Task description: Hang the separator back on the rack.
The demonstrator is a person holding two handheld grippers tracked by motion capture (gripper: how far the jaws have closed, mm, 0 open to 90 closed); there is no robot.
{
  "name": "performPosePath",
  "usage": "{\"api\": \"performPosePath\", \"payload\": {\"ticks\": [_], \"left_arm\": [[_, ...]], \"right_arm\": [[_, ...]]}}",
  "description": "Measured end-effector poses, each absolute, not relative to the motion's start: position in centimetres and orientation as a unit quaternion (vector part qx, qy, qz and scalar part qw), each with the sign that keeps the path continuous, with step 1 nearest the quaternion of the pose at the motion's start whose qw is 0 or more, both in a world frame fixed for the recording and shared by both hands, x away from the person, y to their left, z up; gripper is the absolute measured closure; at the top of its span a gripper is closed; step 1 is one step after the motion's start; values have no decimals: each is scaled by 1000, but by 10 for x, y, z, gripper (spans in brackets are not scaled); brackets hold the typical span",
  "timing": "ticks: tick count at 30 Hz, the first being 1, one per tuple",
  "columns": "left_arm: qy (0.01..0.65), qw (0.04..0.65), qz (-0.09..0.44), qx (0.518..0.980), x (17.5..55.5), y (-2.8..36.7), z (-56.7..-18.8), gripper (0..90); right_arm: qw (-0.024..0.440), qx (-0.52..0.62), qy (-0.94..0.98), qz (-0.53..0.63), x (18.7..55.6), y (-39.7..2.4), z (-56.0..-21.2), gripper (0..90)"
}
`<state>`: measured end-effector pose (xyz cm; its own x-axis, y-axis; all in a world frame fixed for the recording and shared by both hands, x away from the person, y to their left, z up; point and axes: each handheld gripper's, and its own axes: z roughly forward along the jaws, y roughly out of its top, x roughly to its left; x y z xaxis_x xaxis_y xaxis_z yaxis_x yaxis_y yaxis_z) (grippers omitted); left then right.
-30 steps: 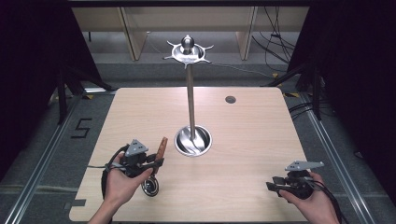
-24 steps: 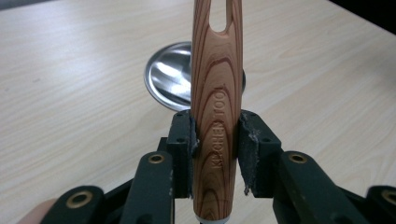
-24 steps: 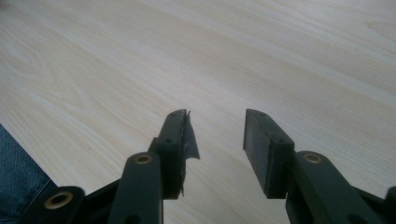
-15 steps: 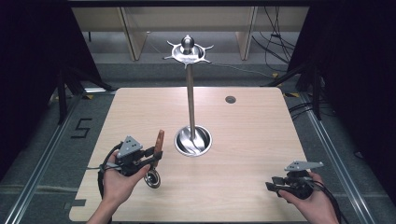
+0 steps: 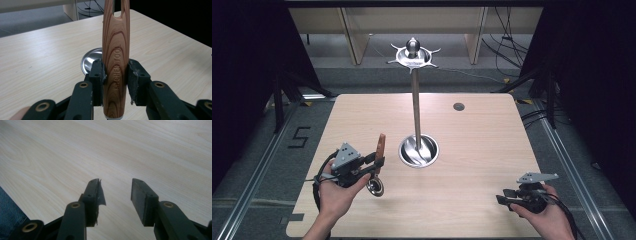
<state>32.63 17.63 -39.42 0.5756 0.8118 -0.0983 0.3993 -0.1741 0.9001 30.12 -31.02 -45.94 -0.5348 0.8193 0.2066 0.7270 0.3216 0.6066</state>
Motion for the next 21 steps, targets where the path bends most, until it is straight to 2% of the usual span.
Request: {"api": "performPosePath", "payload": {"ticks": [4,21], "left_arm": [[407,498,220,733,325,176,-390,671],[410,510,264,708,320,168,-371,671]], "right_arm": [[57,475,814,331,301,-311,-458,593],[76,468,813,338,302,-310,-459,584]]}}
